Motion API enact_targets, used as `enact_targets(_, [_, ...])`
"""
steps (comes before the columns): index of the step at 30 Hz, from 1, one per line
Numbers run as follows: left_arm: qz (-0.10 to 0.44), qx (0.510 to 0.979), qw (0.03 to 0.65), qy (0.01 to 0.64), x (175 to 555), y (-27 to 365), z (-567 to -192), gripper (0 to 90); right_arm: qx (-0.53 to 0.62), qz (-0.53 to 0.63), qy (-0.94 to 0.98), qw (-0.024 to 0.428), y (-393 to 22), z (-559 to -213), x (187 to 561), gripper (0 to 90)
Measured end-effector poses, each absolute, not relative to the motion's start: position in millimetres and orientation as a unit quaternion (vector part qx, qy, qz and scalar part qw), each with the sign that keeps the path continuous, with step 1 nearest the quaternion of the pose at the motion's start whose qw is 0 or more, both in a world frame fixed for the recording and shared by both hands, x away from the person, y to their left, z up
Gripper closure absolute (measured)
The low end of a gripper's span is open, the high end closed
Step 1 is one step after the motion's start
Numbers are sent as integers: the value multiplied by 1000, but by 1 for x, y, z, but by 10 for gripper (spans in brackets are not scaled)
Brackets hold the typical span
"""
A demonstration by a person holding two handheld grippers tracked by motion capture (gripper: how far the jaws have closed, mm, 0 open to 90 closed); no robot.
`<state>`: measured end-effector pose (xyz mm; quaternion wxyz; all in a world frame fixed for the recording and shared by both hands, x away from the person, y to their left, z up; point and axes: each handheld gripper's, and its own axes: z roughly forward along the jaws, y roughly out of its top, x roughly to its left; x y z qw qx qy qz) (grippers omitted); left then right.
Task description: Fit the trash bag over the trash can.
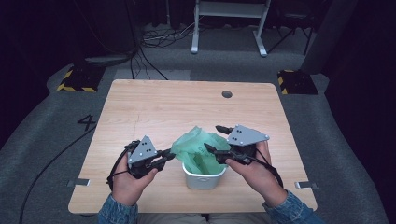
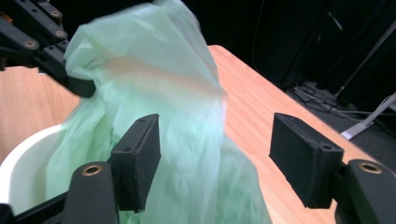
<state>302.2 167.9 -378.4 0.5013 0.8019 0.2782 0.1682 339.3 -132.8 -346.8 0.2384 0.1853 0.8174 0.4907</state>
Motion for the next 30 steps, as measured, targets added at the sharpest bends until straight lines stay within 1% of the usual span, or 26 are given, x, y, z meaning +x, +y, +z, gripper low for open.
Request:
enact_targets(7, [174, 797, 499, 292, 303, 176, -382, 875, 188, 487, 825, 217, -146, -352, 331, 374])
enact_targets(10, [183, 791, 499, 302, 304, 180, -384, 875, 180, 484, 830, 212, -148, -353, 326, 432])
enact_targets(13, [188, 791, 494, 306, 305, 183, -385, 871, 165, 464, 847, 202, -147, -355, 321, 553])
enact_targets(15, [189, 789, 497, 307, 304, 184, -385, 866, 156, 451, 858, 193, -147, -356, 319, 705])
enact_targets(17, [190, 791, 495, 306, 304, 184, -385, 861, 152, 444, 863, 190, -147, -354, 319, 834])
enact_targets(18, [191, 792, 493, 307, 304, 184, -385, 858, 151, 442, 865, 185, -148, -352, 320, 876])
enact_targets(19, [193, 792, 490, 307, 304, 184, -386, 853, 151, 443, 864, 183, -148, -350, 321, 900])
enact_targets(20, [195, 793, 488, 308, 304, 184, -386, 848, 153, 447, 862, 182, -148, -348, 322, 900])
enact_targets(22, [195, 794, 486, 309, 304, 185, -386, 848, 153, 453, 856, 196, -147, -342, 325, 900])
enact_targets(24, [195, 795, 484, 309, 304, 185, -386, 826, 151, 461, 847, 216, -146, -334, 328, 900])
enact_targets(30, [194, 795, 485, 309, 303, 185, -386, 803, 147, 463, 839, 246, -137, -322, 339, 900])
